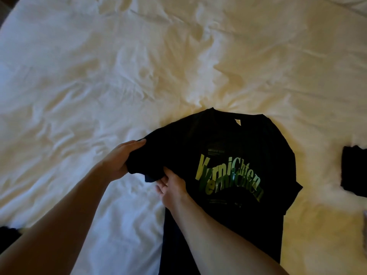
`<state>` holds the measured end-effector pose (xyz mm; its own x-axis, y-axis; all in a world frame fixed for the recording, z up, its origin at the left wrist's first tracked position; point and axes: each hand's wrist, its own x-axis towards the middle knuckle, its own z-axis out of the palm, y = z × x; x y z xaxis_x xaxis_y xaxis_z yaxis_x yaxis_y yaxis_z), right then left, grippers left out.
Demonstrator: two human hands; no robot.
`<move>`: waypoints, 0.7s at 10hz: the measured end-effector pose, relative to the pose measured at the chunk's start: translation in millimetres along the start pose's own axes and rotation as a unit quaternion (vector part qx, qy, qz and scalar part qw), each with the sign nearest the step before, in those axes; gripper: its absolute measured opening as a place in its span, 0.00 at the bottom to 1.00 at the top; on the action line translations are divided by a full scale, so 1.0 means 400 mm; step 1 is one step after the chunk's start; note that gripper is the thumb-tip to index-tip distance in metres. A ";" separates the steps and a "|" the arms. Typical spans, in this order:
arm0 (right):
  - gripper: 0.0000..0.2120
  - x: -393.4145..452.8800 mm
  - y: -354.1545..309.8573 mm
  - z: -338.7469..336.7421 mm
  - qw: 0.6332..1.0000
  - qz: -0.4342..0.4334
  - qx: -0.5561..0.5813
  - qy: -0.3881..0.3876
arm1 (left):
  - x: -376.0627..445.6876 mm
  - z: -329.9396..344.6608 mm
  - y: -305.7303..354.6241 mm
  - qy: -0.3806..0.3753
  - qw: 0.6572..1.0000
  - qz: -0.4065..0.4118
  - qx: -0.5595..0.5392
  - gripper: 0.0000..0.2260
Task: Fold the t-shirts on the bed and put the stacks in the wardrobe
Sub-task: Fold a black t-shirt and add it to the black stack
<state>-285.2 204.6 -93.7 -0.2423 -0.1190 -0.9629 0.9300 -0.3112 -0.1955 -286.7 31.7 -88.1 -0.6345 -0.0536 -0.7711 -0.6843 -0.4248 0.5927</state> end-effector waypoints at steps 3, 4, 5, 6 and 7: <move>0.21 -0.002 0.005 0.105 0.997 -0.024 0.079 0.006 | 0.016 -0.048 0.090 0.175 0.968 0.092 0.154 0.05; 0.25 -0.006 0.009 0.115 0.995 -0.023 0.095 0.018 | 0.018 -0.060 0.089 0.142 0.983 0.042 0.112 0.04; 0.28 -0.010 0.014 0.115 0.995 -0.041 0.086 0.025 | 0.019 -0.101 0.070 0.077 0.996 -0.038 0.027 0.14; 0.30 -0.016 0.013 0.097 0.996 -0.049 0.066 0.038 | 0.031 -0.120 0.053 0.102 0.992 -0.067 -0.028 0.14; 0.30 -0.019 0.015 0.080 0.996 -0.038 0.072 0.046 | 0.029 -0.108 0.050 0.101 0.987 -0.077 0.098 0.05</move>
<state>-286.6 173.5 -81.6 -0.2769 -0.0049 -0.9609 0.8597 -0.4480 -0.2454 -292.4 -16.6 -95.3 -0.4466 -0.1886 -0.8746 -0.8362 -0.2599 0.4830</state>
